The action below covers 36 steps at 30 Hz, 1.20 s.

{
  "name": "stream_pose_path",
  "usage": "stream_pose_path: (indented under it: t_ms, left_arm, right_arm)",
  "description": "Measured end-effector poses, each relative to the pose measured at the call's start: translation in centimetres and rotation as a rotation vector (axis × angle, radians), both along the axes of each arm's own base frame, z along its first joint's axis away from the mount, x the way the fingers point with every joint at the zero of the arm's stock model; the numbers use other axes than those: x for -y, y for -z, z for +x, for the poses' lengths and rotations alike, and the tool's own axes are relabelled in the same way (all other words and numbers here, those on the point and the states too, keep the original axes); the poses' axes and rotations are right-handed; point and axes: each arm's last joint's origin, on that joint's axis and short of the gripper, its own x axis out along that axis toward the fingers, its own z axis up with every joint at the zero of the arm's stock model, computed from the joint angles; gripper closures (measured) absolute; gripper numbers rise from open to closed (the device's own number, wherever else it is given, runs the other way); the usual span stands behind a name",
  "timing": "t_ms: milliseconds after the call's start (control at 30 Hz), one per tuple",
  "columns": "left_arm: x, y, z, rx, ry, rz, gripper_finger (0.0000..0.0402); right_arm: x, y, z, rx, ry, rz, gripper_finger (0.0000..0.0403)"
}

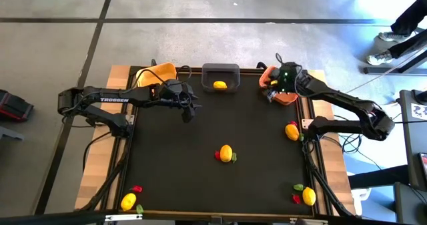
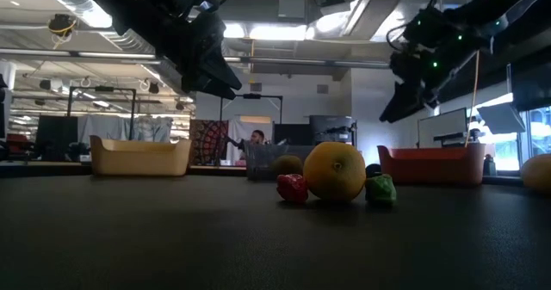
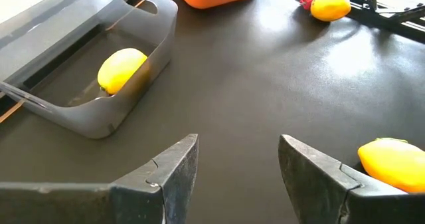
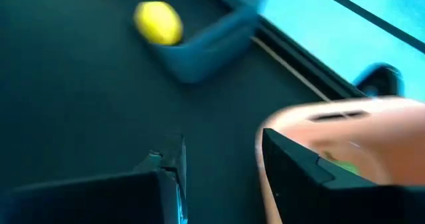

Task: Sort produce into baskets
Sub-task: Put the yellow lemon into the black bin

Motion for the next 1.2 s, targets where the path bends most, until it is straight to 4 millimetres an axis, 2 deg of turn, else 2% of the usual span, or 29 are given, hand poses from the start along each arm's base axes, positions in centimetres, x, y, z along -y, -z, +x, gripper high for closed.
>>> stream_pose_path:
  t_ms: [400, 800, 1200]
  left_arm:
    - [0.0, 0.0, 0.0, 0.0, 0.0, 0.0, 0.0198]
    - [0.0, 0.0, 0.0, 0.0, 0.0, -0.001, 0.0198]
    - [0.0, 0.0, 0.0, 0.0, -0.001, -0.001, 0.0199]
  right_arm:
    - [-5.2, -0.6, 3.8, 0.078, -0.251, 0.017, 0.0265]
    - [-9.4, -1.7, 5.9, 0.218, -0.416, 0.025, 0.0265]
    - [-10.7, -2.7, 6.7, 0.341, -0.454, 0.027, 0.0265]
